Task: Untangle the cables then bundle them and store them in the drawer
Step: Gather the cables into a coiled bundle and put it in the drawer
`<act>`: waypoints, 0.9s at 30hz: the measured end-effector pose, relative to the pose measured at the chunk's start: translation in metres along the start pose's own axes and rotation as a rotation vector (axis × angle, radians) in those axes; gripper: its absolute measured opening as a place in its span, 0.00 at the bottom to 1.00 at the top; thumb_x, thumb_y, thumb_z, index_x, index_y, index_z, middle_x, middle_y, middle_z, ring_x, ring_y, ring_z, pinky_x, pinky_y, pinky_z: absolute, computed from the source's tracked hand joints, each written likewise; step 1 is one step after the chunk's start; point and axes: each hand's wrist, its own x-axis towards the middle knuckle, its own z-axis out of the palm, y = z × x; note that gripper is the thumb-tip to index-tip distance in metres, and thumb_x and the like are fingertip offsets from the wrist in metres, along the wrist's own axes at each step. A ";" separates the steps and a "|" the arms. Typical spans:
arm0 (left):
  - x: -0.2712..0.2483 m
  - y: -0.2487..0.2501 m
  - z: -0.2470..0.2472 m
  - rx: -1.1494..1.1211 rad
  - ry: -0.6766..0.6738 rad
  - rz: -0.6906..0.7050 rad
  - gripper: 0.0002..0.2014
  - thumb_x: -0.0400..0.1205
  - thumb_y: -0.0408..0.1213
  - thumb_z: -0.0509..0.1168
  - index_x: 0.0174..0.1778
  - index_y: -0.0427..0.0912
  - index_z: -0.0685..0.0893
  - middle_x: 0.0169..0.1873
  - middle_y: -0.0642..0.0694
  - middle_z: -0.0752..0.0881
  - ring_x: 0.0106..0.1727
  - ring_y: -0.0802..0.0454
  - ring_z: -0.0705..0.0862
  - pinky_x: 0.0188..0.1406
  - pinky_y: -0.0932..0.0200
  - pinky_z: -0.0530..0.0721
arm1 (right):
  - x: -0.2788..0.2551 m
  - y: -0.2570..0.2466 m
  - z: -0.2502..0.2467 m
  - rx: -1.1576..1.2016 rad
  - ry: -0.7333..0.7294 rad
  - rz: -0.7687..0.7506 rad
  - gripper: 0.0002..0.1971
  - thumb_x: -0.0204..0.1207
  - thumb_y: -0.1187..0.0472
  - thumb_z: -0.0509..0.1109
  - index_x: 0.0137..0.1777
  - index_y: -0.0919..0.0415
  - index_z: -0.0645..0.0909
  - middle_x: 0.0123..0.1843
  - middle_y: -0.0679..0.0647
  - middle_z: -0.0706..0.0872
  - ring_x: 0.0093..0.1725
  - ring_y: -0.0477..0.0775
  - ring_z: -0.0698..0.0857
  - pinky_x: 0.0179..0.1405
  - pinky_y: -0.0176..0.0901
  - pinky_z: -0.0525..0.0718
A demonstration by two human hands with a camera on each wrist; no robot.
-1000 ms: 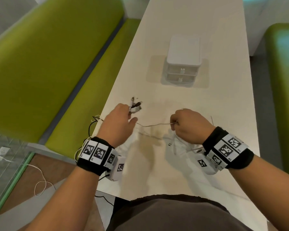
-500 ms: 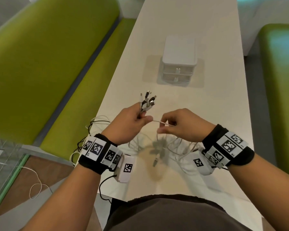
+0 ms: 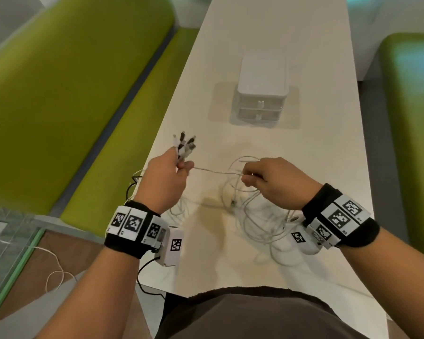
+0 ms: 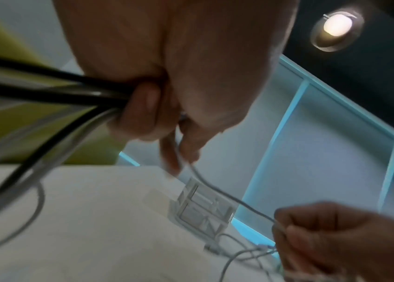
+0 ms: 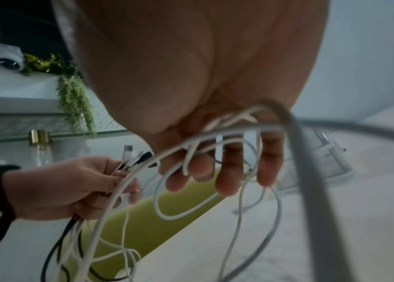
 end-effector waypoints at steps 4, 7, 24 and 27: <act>-0.011 0.014 0.007 0.194 -0.080 0.196 0.14 0.82 0.35 0.71 0.45 0.46 0.69 0.37 0.58 0.71 0.39 0.50 0.74 0.40 0.55 0.65 | 0.001 -0.007 0.004 -0.239 -0.183 0.054 0.18 0.90 0.51 0.54 0.38 0.52 0.74 0.35 0.47 0.79 0.33 0.49 0.74 0.46 0.51 0.70; -0.018 0.030 0.020 0.109 -0.204 0.337 0.09 0.82 0.36 0.70 0.47 0.45 0.74 0.33 0.61 0.73 0.32 0.63 0.73 0.33 0.60 0.63 | 0.001 -0.016 0.012 -0.157 -0.140 -0.018 0.18 0.88 0.51 0.55 0.37 0.53 0.76 0.32 0.49 0.80 0.32 0.53 0.77 0.41 0.51 0.73; -0.012 0.029 0.011 -0.491 -0.153 -0.001 0.15 0.86 0.29 0.66 0.37 0.45 0.68 0.34 0.42 0.91 0.19 0.65 0.73 0.29 0.56 0.67 | -0.001 -0.002 0.001 0.238 0.150 -0.086 0.04 0.84 0.55 0.73 0.50 0.49 0.89 0.30 0.34 0.86 0.35 0.40 0.85 0.38 0.29 0.74; -0.009 0.021 0.014 -0.528 -0.082 -0.028 0.17 0.84 0.35 0.70 0.35 0.47 0.69 0.25 0.49 0.77 0.22 0.57 0.71 0.30 0.56 0.71 | 0.001 -0.004 0.002 0.231 0.189 -0.067 0.11 0.86 0.48 0.69 0.46 0.50 0.88 0.30 0.38 0.87 0.32 0.42 0.83 0.38 0.32 0.73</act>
